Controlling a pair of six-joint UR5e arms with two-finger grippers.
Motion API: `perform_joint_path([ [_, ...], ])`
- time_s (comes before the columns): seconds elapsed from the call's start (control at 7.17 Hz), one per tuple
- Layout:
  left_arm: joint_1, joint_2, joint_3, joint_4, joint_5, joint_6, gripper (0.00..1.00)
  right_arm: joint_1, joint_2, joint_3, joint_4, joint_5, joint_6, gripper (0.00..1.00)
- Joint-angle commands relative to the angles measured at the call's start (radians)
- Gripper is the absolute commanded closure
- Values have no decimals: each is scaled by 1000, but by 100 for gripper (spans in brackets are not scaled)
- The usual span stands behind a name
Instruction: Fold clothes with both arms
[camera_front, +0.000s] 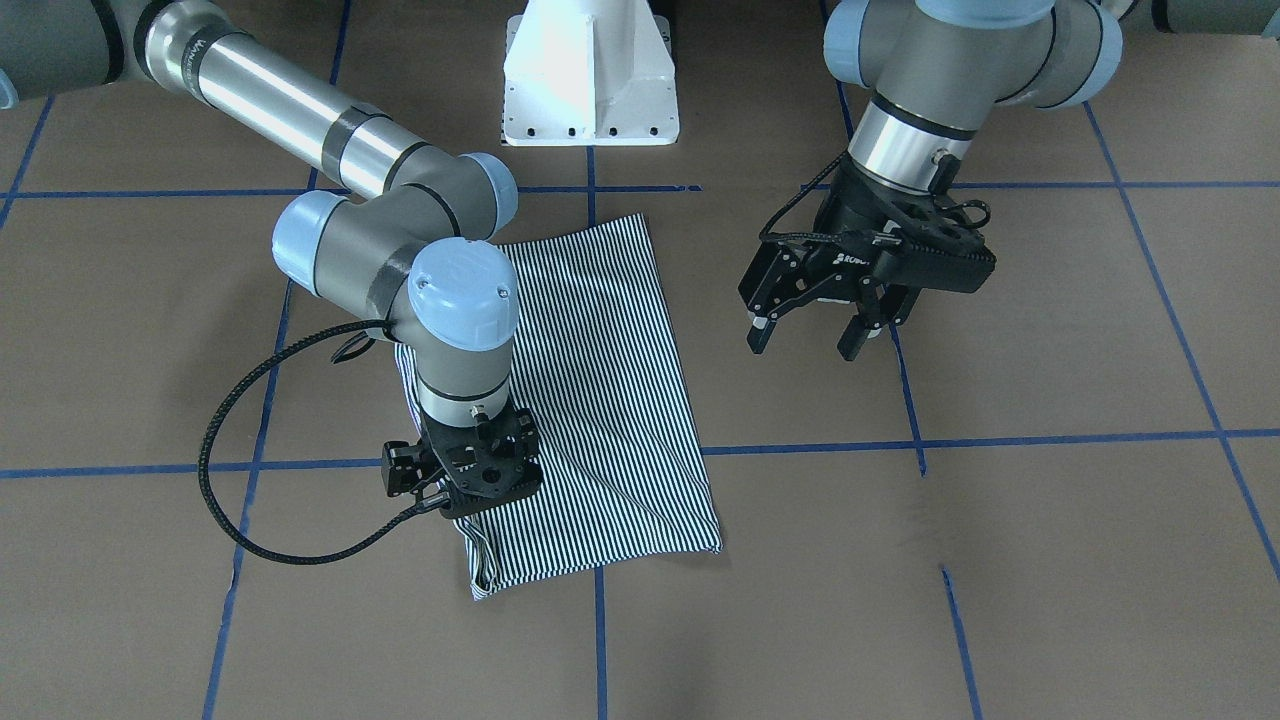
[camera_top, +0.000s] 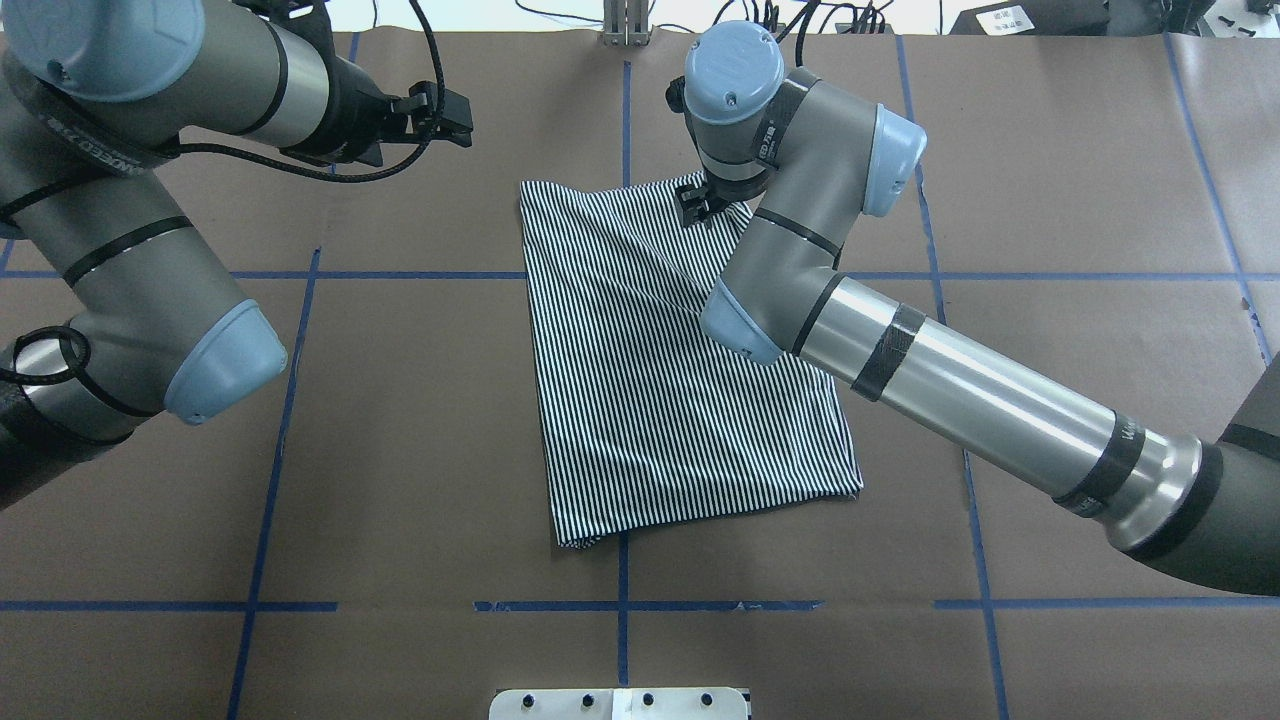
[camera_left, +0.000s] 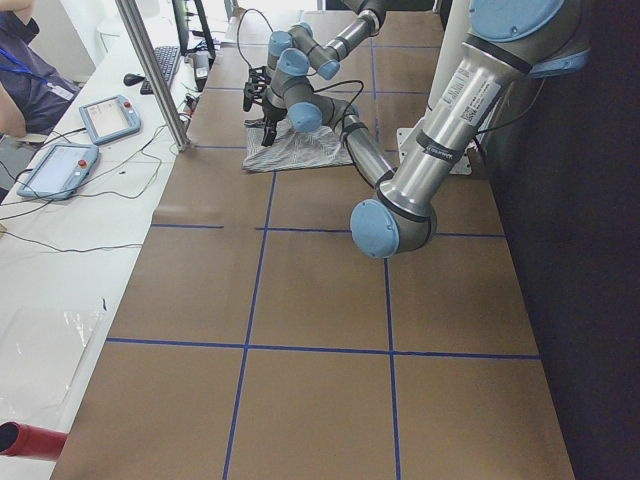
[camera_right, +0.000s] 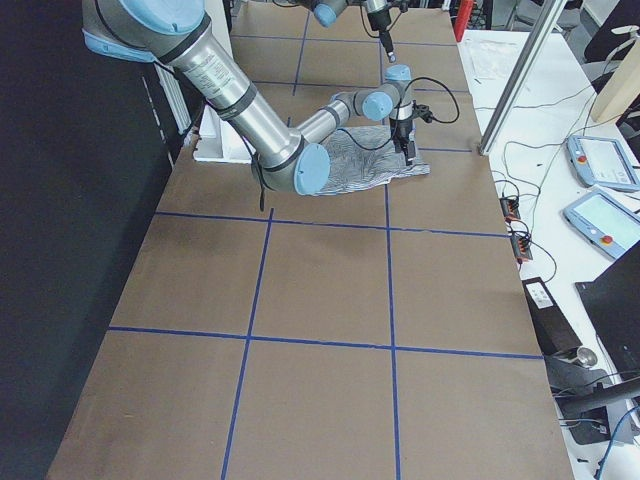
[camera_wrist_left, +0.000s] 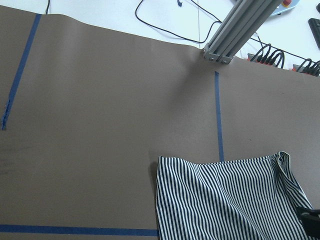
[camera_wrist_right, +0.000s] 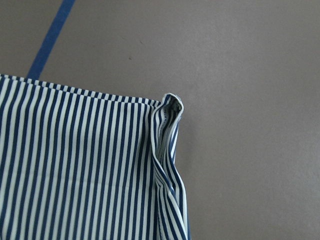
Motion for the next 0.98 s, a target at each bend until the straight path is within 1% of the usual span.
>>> perform_joint_path([
  [0.0,-2,-1,-19,2,-4,-1,0,-4,-2,-30,5,-1,-11,0],
  [0.56,0,2,-31,3,-5,-6,0,-6,-2,-59,11,-4,-29,0],
  [0.7,0,3,-30,3,-7,-6,0,-6,-2,-96,68,-7,-29,0],
  [0.84,0,2,-30,3,-5,-6,0,-6,-2,-122,95,-9,-31,0],
])
